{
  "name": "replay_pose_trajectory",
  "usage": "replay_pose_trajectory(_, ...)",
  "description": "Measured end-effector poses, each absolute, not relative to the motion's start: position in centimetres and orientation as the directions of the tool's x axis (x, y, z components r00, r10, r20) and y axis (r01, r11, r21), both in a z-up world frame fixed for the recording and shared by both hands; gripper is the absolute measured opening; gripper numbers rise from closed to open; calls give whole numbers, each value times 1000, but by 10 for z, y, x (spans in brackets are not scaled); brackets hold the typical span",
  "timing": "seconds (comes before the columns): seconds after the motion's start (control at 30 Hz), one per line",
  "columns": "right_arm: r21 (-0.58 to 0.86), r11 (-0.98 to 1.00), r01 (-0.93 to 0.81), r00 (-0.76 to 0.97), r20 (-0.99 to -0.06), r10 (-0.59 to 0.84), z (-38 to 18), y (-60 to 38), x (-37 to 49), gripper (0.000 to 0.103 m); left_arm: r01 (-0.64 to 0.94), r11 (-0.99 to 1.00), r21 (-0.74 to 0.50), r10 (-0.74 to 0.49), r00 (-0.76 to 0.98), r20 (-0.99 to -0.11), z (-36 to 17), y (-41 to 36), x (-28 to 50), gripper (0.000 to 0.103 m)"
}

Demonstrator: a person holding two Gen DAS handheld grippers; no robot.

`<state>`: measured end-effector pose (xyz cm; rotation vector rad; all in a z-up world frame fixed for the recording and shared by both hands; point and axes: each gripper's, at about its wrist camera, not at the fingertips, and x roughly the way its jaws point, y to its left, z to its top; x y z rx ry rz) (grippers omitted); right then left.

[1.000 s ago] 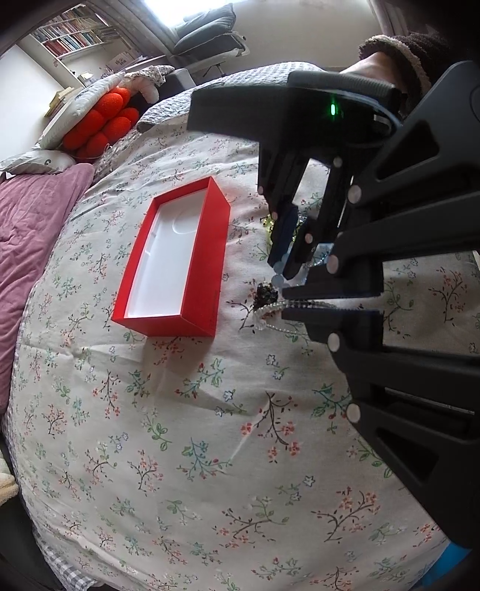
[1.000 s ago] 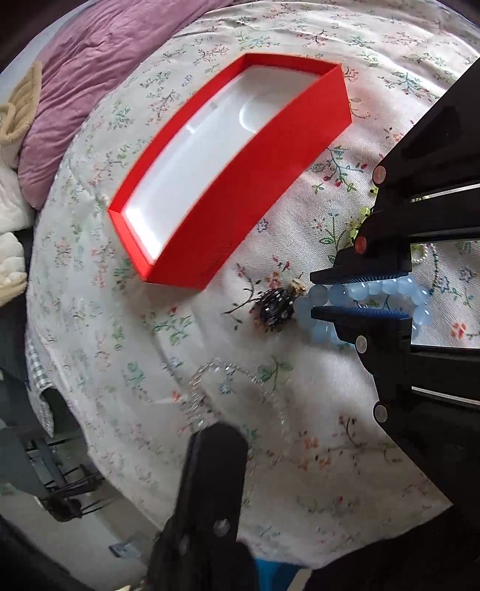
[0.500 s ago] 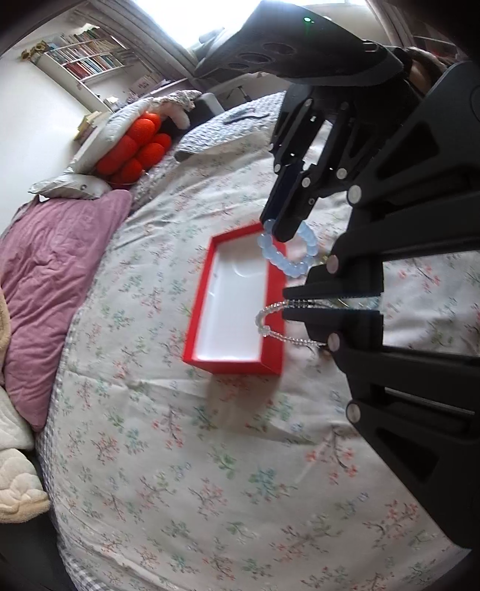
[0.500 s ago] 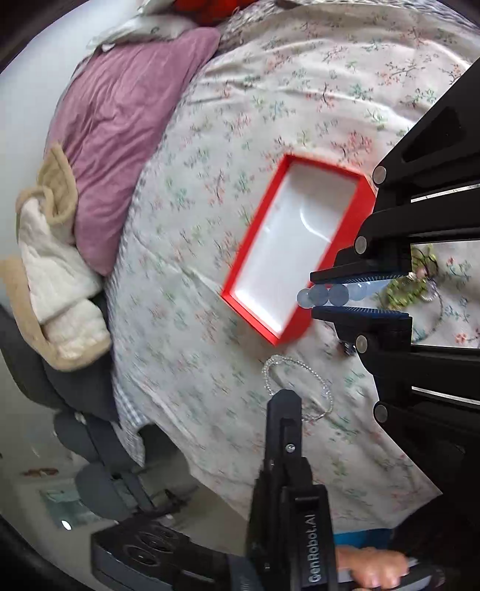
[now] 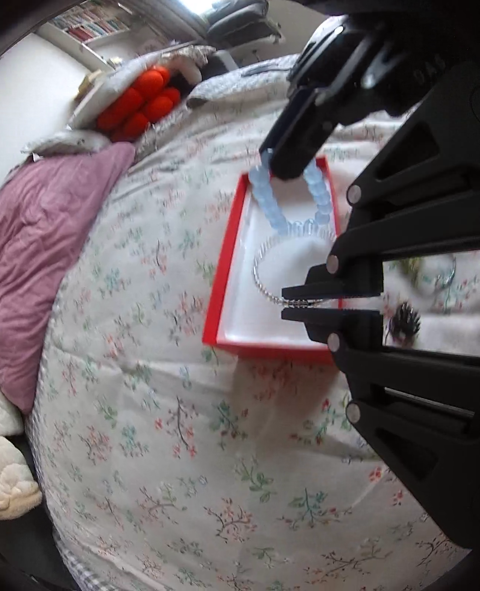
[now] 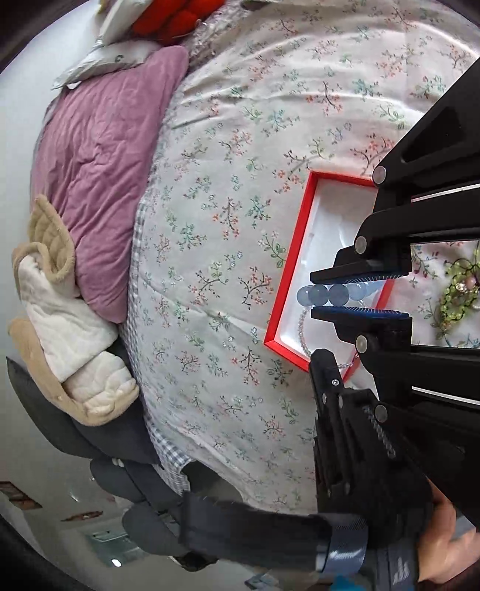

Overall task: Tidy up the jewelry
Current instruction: 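Carry the silver bracelet with the left gripper while the right carries the blue bracelet into the red box, then open both grippers to release the bracelets in the box and withdraw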

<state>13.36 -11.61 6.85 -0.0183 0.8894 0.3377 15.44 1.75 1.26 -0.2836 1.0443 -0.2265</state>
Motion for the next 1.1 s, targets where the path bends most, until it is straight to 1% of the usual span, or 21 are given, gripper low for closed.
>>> replay_pose_trajectory(0.13, 129, 955, -269, 580, -770, 267, 58, -123, 143, 12, 47, 962, -269, -255, 510, -821, 10, 17, 157, 5)
replay_pose_trajectory(0.3, 100, 973, -206, 581, -788, 204, 43, -143, 155, 12, 68, 975, -211, -213, 545, -811, 9, 12, 158, 5)
replay_pose_trajectory(0.4, 128, 973, -194, 572, -791, 218, 38, -153, 157, 12, 82, 981, -176, -192, 562, -805, 9, 6, 158, 5)
replay_pose_trajectory(0.43, 147, 970, -195, 568, -789, 234, 38, -156, 158, 14, 83, 982, -167, -184, 565, -805, 10, 4, 158, 8)
replay_pose_trajectory(0.5, 153, 971, -186, 554, -800, 232, 39, -161, 157, 16, 99, 982, -159, -187, 571, -799, 17, 1, 154, 19)
replay_pose_trajectory(0.57, 147, 970, -194, 554, -799, 232, 43, -163, 153, 17, 114, 982, -152, -190, 586, -788, 25, -1, 148, 35)
replay_pose_trajectory(0.6, 139, 969, -203, 556, -799, 231, 45, -163, 150, 17, 116, 983, -139, -181, 592, -785, 29, -2, 146, 40)
replay_pose_trajectory(0.63, 130, 970, -208, 556, -800, 226, 47, -163, 148, 19, 117, 985, -125, -170, 598, -783, 32, -3, 142, 48)
replay_pose_trajectory(0.67, 117, 971, -211, 555, -803, 217, 48, -163, 144, 22, 124, 986, -114, -166, 604, -779, 36, -4, 137, 53)
replay_pose_trajectory(0.7, 102, 971, -215, 556, -805, 208, 51, -163, 140, 25, 132, 985, -109, -167, 607, -777, 38, -5, 134, 56)
replay_pose_trajectory(0.73, 94, 971, -220, 558, -804, 204, 52, -163, 137, 40, 140, 985, -100, -165, 609, -776, 41, -5, 130, 61)
replay_pose_trajectory(0.77, 89, 970, -225, 562, -802, 204, 55, -164, 133, 67, 148, 985, -87, -160, 613, -774, 44, -6, 125, 65)
replay_pose_trajectory(0.8, 82, 970, -230, 574, -793, 203, 58, -165, 127, 75, 154, 985, -75, -155, 615, -773, 45, -7, 122, 69)
replay_pose_trajectory(0.87, 55, 968, -245, 601, -775, 196, 65, -165, 115, 76, 161, 986, -48, -138, 617, -775, 47, -7, 114, 80)
replay_pose_trajectory(0.93, 38, 969, -244, 603, -776, 182, 69, -167, 108, 76, 170, 985, -25, -125, 609, -784, 45, -8, 108, 82)
replay_pose_trajectory(1.1, 21, 974, -225, 600, -784, 155, 67, -173, 91, 77, 183, 982, 33, -82, 585, -807, 39, -7, 92, 83)
